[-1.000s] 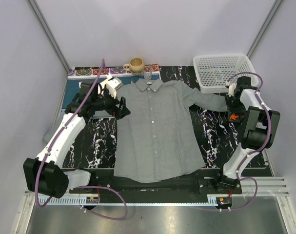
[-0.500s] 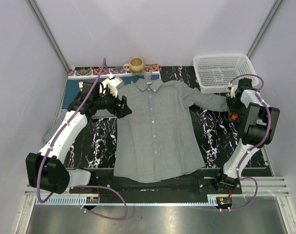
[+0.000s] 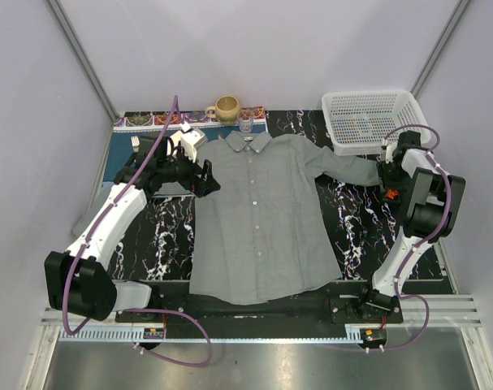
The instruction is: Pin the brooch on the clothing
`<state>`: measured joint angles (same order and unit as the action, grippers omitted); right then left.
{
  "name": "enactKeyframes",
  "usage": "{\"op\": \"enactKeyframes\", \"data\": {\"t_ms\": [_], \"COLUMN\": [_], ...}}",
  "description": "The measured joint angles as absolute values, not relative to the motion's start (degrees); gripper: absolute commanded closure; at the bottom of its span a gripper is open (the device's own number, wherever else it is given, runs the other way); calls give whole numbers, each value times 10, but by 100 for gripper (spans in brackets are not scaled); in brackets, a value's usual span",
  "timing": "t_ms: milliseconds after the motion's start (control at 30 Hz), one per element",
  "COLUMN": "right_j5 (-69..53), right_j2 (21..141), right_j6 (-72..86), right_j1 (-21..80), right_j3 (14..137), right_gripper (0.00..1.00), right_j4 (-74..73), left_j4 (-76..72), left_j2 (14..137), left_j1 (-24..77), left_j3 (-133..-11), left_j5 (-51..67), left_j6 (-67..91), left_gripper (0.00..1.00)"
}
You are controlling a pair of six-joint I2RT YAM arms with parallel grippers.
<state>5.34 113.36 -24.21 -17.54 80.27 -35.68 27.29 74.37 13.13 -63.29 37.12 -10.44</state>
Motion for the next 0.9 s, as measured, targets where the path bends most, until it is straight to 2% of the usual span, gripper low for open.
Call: {"op": "enactKeyframes", "data": {"t_ms": [133, 300, 567, 900], "right_j5": [48, 35, 20, 15], "right_j2": [1138, 1151, 1155, 1141], "right_j6": [-242, -240, -239, -240], "right_j1": [-182, -194, -199, -199], "right_j3": [809, 829, 838, 840], "right_gripper": [39, 49, 57, 56], "right_j4": [-361, -372, -385, -409], "left_j4": [273, 273, 273, 273], "left_j2": [744, 749, 751, 751], "left_j1": [131, 131, 131, 131], "left_j3": [-633, -633, -633, -633], "left_j5": [371, 371, 371, 371], "left_j6": [-104, -105, -105, -105], "left_gripper": [9, 9, 9, 9]}}
